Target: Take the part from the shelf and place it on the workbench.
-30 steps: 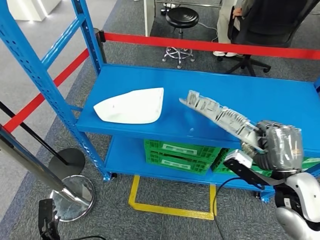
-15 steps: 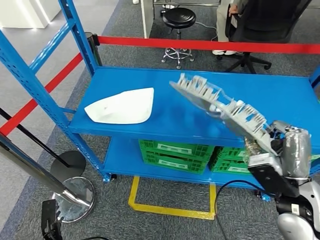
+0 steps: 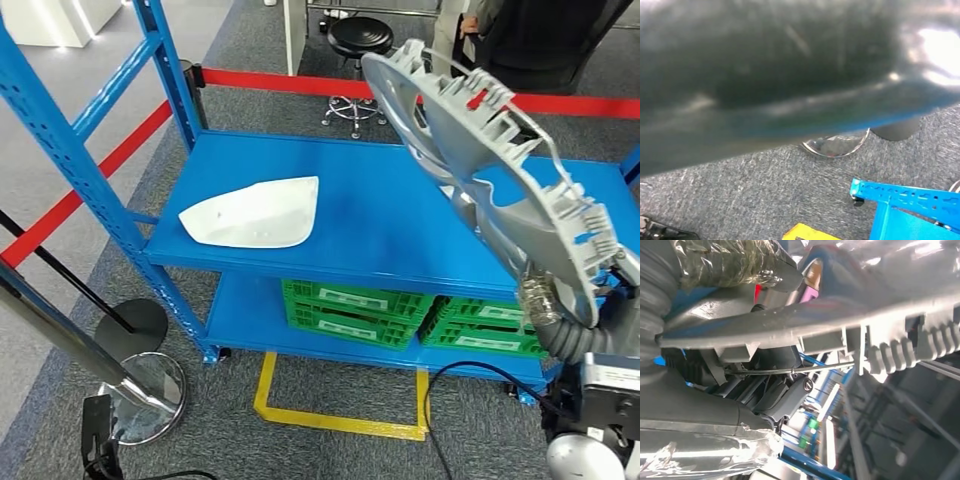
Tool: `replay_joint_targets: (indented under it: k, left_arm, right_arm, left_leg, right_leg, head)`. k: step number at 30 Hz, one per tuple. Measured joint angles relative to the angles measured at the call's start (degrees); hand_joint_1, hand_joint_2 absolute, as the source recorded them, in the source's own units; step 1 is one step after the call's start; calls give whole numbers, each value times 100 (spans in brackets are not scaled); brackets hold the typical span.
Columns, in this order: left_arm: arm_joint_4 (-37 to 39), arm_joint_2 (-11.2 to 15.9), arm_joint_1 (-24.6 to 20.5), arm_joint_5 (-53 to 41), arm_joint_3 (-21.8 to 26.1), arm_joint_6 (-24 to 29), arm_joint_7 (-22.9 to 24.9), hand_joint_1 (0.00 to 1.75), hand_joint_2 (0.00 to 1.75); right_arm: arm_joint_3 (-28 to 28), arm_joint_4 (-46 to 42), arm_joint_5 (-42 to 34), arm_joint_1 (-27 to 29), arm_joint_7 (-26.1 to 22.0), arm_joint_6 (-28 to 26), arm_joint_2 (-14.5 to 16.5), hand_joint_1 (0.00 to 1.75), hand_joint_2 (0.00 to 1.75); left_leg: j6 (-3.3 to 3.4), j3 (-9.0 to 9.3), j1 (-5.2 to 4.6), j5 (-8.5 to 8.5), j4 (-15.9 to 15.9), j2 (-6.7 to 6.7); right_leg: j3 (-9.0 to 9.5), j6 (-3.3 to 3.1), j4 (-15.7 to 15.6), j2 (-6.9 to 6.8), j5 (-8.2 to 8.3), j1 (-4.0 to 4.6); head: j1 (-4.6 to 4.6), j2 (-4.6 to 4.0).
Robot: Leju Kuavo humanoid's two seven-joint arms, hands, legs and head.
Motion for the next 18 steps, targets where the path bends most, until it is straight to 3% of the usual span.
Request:
replay_joint_targets:
  k: [2, 3, 4, 5, 7, 8, 9, 12, 14, 17, 18]
  left_arm:
    - [-13, -5, -9, -19, 1, -20, -1, 0, 0]
    - [-16, -9, -12, -32, 2, -37, -7, 0, 0]
    - [-24, -14, -15, -45, 2, -56, -16, 0, 0]
    - [-37, -20, -17, -56, 3, -76, -27, 0, 44]
    - [-73, -32, -33, -86, 3, -118, -48, 0, 131]
    - [-90, -34, -47, -108, 2, -138, -53, 0, 175]
    - [-101, -34, -61, -135, 2, -154, -58, 0, 175]
    - [-120, -27, -89, -187, -5, -185, -69, 0, 175]
    - [-133, -26, -103, -198, -11, -196, -72, 0, 175]
    - [-139, -19, -106, -206, -13, -201, -74, 0, 175]
    - [-139, -19, -103, -209, -13, -203, -74, 0, 175]
  right_arm:
    - [3, -5, -23, -17, -68, -10, 44, 175, 175]
    - [10, -3, -29, -19, -124, -10, 65, 175, 175]
    - [22, 3, -17, -29, -191, -11, 83, 175, 175]
    - [45, 13, 18, -52, -262, -12, 98, 175, 175]
    - [116, 43, 146, -141, -385, -28, 135, 175, 175]
    - [165, 62, 216, -198, -431, -47, 154, 175, 175]
    - [226, 90, 285, -253, -469, -79, 177, 175, 175]
    - [440, 204, 432, -362, -529, -171, 243, 175, 175]
    - [546, 262, 467, -389, -532, -193, 286, 175, 175]
    - [631, 321, 475, -427, -537, -210, 334, 175, 175]
    - [654, 341, 476, -432, -539, -212, 344, 175, 175]
  left_leg:
    - [16, -1, 0, -1, 3, 1]
    - [15, -1, -2, -2, 5, 0]
    - [14, 1, -2, -3, 7, -1]
    - [10, 6, -1, -6, 9, -2]
    - [-18, 15, -7, -18, 18, -4]
    - [-44, 7, -17, -25, 31, -5]
    - [-77, -7, -25, -24, 40, -5]
    - [-181, -34, -19, -14, 44, 0]
    - [-241, -99, -6, -147, 211, 0]
    - [-295, -533, -1, -638, 1167, -1]
    - [-300, -673, -2, -728, 1460, -1]
  right_leg:
    - [-340, 36, 717, -3, -308, -18]
    - [-458, 50, 953, -4, -365, -26]
    - [-483, 59, 995, -5, -317, -32]
    - [-400, 61, 819, -8, -169, -38]
    - [-29, 48, 85, -22, 196, -42]
    - [141, 30, -242, -24, 295, -39]
    - [241, 8, -439, -22, 331, -33]
    - [272, -89, -525, -3, 330, -19]
    - [287, -164, -548, -9, 348, -30]
    - [294, -233, -556, -20, 346, -28]
    - [295, -238, -555, -20, 343, -23]
  head:
    - [7, 1]
    - [3, 0]
    - [6, -1]
    - [7, -1]
    - [7, 0]
    - [6, 0]
    - [1, 0]
    - [-3, -1]
    - [-15, 0]
    - [-28, 1]
    - [-27, 1]
